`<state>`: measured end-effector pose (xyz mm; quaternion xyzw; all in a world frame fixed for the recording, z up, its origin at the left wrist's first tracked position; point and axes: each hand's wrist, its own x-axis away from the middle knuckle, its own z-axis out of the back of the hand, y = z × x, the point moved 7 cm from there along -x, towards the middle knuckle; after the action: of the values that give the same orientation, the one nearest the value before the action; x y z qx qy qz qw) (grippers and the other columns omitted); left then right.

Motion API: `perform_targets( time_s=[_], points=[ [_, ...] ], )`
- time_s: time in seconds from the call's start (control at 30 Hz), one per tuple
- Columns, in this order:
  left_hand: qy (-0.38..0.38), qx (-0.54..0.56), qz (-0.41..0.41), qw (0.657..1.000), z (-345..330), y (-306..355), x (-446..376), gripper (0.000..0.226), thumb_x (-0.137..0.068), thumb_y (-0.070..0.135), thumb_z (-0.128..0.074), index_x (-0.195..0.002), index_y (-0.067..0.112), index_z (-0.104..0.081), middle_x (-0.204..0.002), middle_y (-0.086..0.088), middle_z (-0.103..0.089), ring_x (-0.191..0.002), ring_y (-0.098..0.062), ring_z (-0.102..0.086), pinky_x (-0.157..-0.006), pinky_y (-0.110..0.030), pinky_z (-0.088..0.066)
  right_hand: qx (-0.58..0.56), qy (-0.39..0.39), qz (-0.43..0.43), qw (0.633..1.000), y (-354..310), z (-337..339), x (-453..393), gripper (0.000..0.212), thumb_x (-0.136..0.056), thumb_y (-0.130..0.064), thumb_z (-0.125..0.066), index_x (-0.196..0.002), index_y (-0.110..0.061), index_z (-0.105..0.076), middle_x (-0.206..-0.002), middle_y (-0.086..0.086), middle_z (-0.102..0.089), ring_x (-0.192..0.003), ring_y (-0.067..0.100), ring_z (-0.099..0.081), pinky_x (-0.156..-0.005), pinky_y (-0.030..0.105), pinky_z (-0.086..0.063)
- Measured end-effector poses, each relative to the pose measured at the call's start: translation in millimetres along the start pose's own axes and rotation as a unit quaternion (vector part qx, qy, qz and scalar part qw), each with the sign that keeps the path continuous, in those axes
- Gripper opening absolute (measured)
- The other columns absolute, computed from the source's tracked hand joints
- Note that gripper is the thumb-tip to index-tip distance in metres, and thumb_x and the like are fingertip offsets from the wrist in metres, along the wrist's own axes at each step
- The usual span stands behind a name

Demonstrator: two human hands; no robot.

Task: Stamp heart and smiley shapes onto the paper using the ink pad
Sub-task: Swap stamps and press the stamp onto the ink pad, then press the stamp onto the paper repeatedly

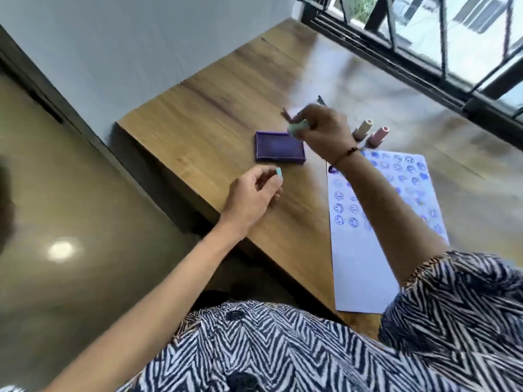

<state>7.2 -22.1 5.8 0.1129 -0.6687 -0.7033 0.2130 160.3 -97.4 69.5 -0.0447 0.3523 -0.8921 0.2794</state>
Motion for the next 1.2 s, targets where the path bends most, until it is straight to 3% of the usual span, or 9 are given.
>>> perform_targets(
  time_s=[0.03,0.17,0.33,0.47,0.67,0.8,0.87,1.03,1.2],
  points=[
    [-0.016,-0.001,-0.011,1.0,-8,4,1,0.007,-0.083,0.023,-0.058,-0.089,0.023,-0.062,-0.077,-0.004,-0.067,-0.075,-0.02,-0.065,-0.081,-0.043,-0.055,-0.056,0.039,-0.035,0.997,13,14,14,0.015,-0.073,-0.009,-0.067,-0.087,-0.004,-0.069,-0.065,0.008,-0.061,-0.053,0.0,-0.053,-0.056,0.016,-0.04],
    [-0.123,-0.054,-0.047,0.99,-58,20,9,0.031,-0.08,0.034,-0.049,-0.104,0.017,-0.057,-0.101,-0.013,-0.069,-0.096,-0.026,-0.064,-0.091,-0.045,-0.05,-0.203,0.15,-0.155,0.955,67,64,84,0.013,-0.08,-0.008,-0.061,-0.07,-0.016,-0.062,-0.057,0.002,-0.057,-0.04,0.004,-0.047,-0.047,0.022,-0.042],
    [-0.263,-0.08,-0.077,0.958,-127,35,23,0.035,-0.084,0.028,-0.049,-0.11,0.005,-0.053,-0.108,-0.02,-0.066,-0.102,-0.03,-0.062,-0.093,-0.048,-0.047,-0.239,0.228,-0.246,0.911,110,103,171,0.015,-0.08,-0.006,-0.061,-0.076,-0.021,-0.062,-0.062,0.001,-0.061,-0.04,0.003,-0.055,-0.048,0.023,-0.051],
    [-0.325,-0.09,-0.064,0.939,-157,26,25,0.03,-0.088,0.026,-0.048,-0.111,0.007,-0.052,-0.11,-0.017,-0.066,-0.105,-0.028,-0.061,-0.095,-0.049,-0.046,-0.181,0.258,-0.297,0.901,128,118,217,0.011,-0.078,-0.009,-0.066,-0.081,-0.02,-0.064,-0.079,0.017,-0.064,-0.062,0.025,-0.065,-0.067,0.038,-0.059],
    [-0.345,-0.136,-0.1,0.923,-169,15,28,0.024,-0.089,0.024,-0.049,-0.108,0.01,-0.053,-0.105,-0.018,-0.067,-0.098,-0.032,-0.062,-0.09,-0.041,-0.047,-0.098,0.267,-0.322,0.903,133,130,239,0.015,-0.075,-0.007,-0.064,-0.081,-0.021,-0.065,-0.092,0.02,-0.067,-0.076,0.032,-0.068,-0.079,0.053,-0.056],
    [-0.341,-0.149,-0.125,0.92,-168,17,29,0.028,-0.088,0.027,-0.048,-0.109,0.01,-0.053,-0.106,-0.016,-0.067,-0.098,-0.03,-0.062,-0.09,-0.043,-0.048,0.038,0.247,-0.32,0.914,133,133,237,0.017,-0.074,-0.007,-0.064,-0.089,-0.012,-0.069,-0.096,0.017,-0.067,-0.077,0.026,-0.062,-0.081,0.037,-0.053],
    [-0.336,-0.158,-0.137,0.919,-168,17,29,0.026,-0.089,0.025,-0.049,-0.11,0.01,-0.053,-0.107,-0.014,-0.067,-0.098,-0.027,-0.062,-0.087,-0.037,-0.048,0.075,0.227,-0.305,0.922,130,129,231,0.017,-0.074,-0.009,-0.065,-0.091,-0.01,-0.069,-0.096,0.016,-0.067,-0.076,0.02,-0.055,-0.076,0.027,-0.045],
    [-0.322,-0.169,-0.152,0.919,-168,18,27,0.024,-0.09,0.022,-0.049,-0.11,0.01,-0.054,-0.106,-0.011,-0.068,-0.095,-0.023,-0.062,-0.073,-0.014,-0.043,0.129,0.179,-0.284,0.933,129,122,215,0.017,-0.078,-0.008,-0.061,-0.094,-0.006,-0.067,-0.098,0.017,-0.066,-0.09,0.029,-0.059,-0.077,0.025,-0.039],
    [-0.315,-0.168,-0.163,0.92,-167,21,29,0.025,-0.09,0.021,-0.05,-0.111,0.008,-0.053,-0.108,-0.009,-0.068,-0.095,-0.019,-0.062,-0.07,-0.006,-0.037,0.186,0.127,-0.279,0.934,126,115,207,0.02,-0.082,-0.011,-0.054,-0.098,-0.007,-0.064,-0.104,0.018,-0.061,-0.093,0.037,-0.058,-0.084,0.042,-0.048]
  ],
)
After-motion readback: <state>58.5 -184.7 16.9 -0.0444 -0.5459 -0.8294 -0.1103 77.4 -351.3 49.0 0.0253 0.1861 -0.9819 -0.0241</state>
